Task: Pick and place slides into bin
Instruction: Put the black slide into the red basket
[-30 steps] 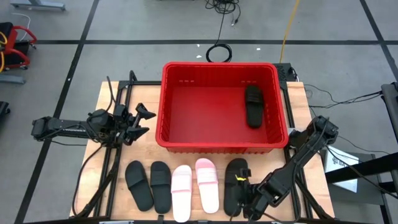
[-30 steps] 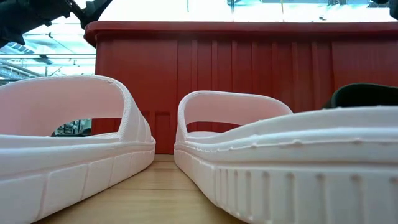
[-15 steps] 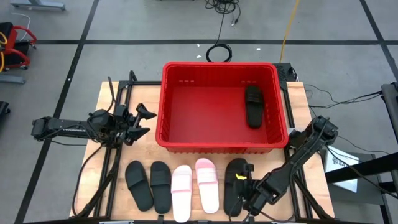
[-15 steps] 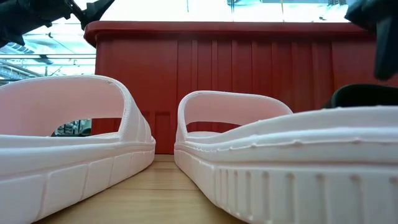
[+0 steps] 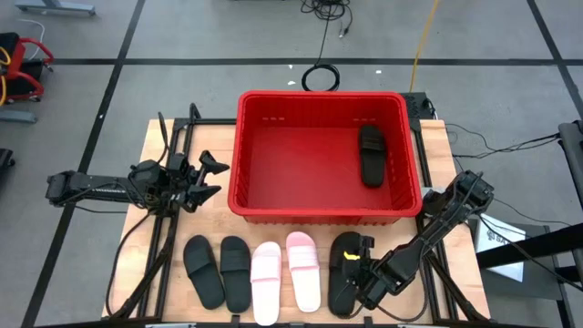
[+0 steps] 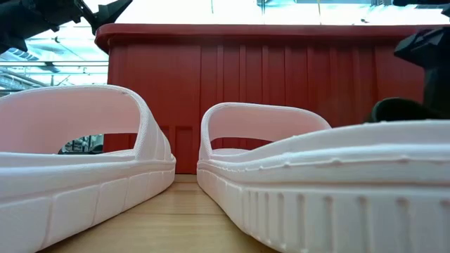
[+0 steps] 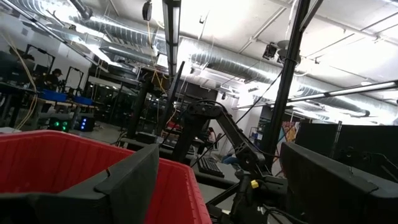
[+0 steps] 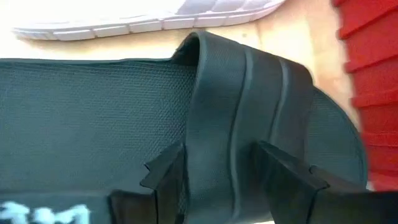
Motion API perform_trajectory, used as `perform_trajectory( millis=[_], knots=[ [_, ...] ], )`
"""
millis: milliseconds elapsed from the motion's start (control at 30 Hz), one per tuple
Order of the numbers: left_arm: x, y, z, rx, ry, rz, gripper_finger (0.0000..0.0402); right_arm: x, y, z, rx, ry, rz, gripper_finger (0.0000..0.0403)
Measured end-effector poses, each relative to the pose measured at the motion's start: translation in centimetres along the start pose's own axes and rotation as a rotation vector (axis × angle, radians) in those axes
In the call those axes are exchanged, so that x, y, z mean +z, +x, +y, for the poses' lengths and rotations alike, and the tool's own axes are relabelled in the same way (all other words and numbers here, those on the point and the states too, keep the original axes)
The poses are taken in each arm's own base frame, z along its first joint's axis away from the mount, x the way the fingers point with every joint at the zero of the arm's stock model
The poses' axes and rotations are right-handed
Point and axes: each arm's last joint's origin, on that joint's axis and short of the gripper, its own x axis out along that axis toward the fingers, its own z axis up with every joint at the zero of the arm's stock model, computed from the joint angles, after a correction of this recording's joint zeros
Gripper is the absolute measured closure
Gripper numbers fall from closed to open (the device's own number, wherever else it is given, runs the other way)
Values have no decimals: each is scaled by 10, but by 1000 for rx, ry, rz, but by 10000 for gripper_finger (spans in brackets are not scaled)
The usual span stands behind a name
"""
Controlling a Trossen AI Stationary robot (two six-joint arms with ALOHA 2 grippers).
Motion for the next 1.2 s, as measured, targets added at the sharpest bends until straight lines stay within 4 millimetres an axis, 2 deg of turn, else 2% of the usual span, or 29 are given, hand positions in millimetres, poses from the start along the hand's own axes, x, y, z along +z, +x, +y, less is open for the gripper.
perform_trajectory(
  millis=[233, 533, 700, 1033, 1200],
  knots=[
    [0, 0, 0, 1, 0, 2, 62, 3, 3, -9, -61, 10, 16, 257],
    [-1, 0, 0, 4, -1, 12, 62, 1, 3, -11, -67, 50, 46, 292],
    [-1, 0, 1, 11, -1, 13, 62, 0, 3, -12, -73, 61, 54, 326],
    [-1, 0, 1, 12, -1, 12, 62, 6, -2, -8, 7, 69, 1, 394],
    [-1, 0, 1, 11, -2, 12, 62, 13, -14, -9, 80, 91, -58, 398]
  ],
)
